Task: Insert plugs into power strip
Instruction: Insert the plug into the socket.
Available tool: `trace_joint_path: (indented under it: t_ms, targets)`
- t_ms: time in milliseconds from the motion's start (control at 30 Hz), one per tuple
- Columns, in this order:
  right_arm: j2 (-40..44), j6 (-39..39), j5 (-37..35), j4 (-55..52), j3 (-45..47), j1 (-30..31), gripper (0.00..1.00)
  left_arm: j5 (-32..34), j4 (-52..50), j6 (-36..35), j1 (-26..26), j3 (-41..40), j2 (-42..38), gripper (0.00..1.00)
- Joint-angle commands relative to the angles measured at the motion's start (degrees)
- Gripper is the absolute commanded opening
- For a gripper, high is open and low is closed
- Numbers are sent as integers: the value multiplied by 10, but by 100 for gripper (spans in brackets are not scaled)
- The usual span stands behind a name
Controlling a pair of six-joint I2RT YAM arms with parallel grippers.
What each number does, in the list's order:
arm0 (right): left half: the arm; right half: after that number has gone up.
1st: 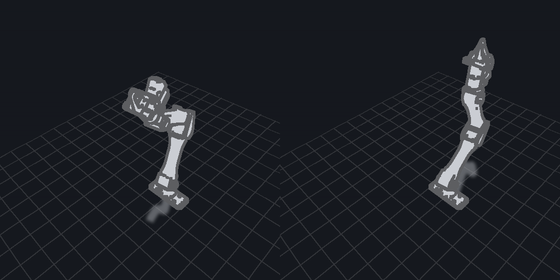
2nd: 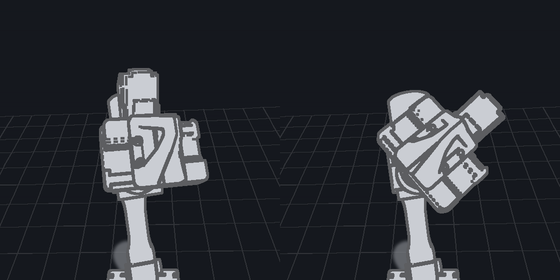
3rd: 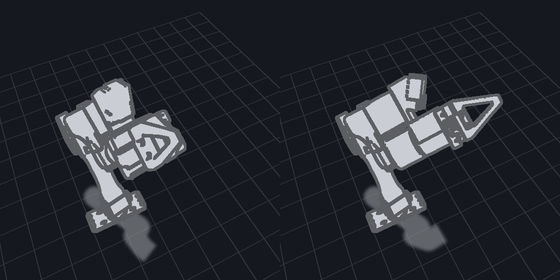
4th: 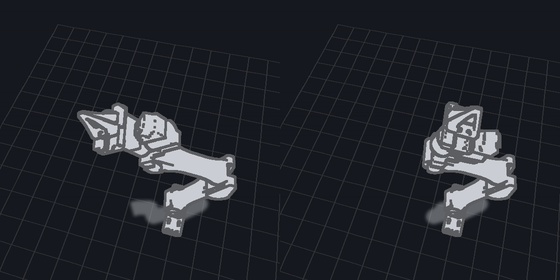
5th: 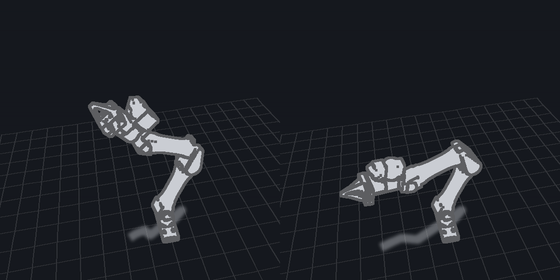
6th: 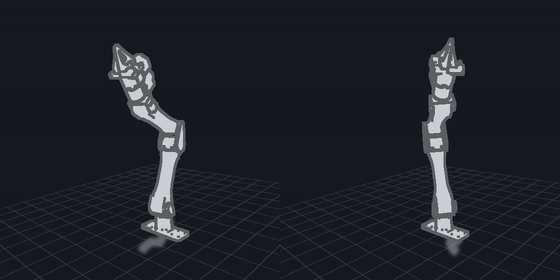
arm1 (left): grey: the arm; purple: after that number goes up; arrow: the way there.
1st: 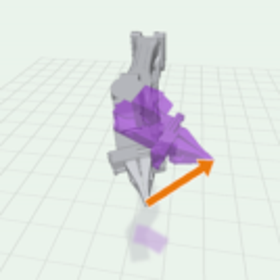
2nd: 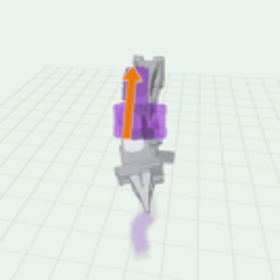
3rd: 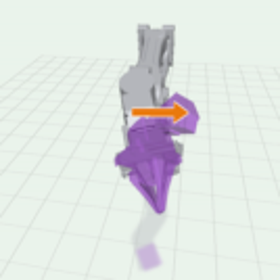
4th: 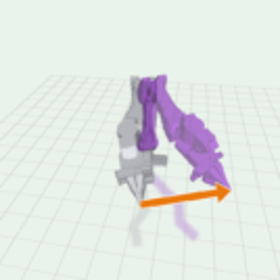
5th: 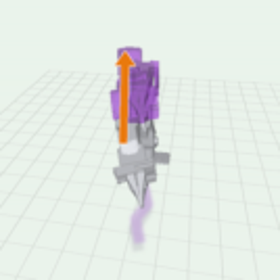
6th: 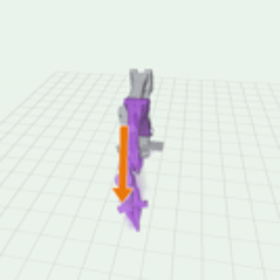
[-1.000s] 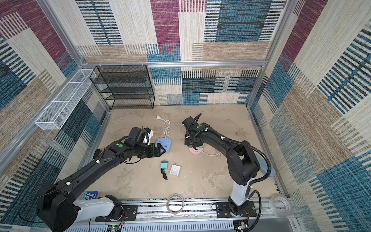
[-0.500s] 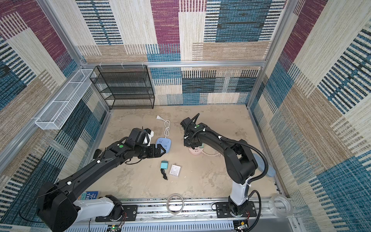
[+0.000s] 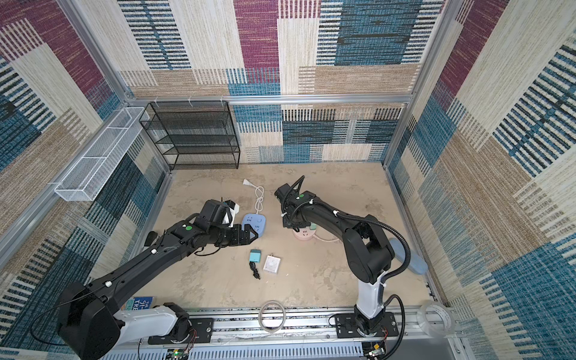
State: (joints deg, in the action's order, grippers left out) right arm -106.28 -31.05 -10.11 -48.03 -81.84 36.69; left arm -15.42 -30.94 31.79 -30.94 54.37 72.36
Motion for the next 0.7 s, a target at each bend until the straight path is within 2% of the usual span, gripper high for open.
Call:
trace_joint_path:
  t_ms: [0,367,667]
  targets:
    - [3,-9,-6,-25,0,1,0,-9,11,5,0,-3,-3,95]
    - [12,-11,-12,-28,3,4,0,-14,21,9,0,-12,-2,95]
    - [-12,-6,-19,-26,3,4,0,-17,22,8,0,-13,0,95]
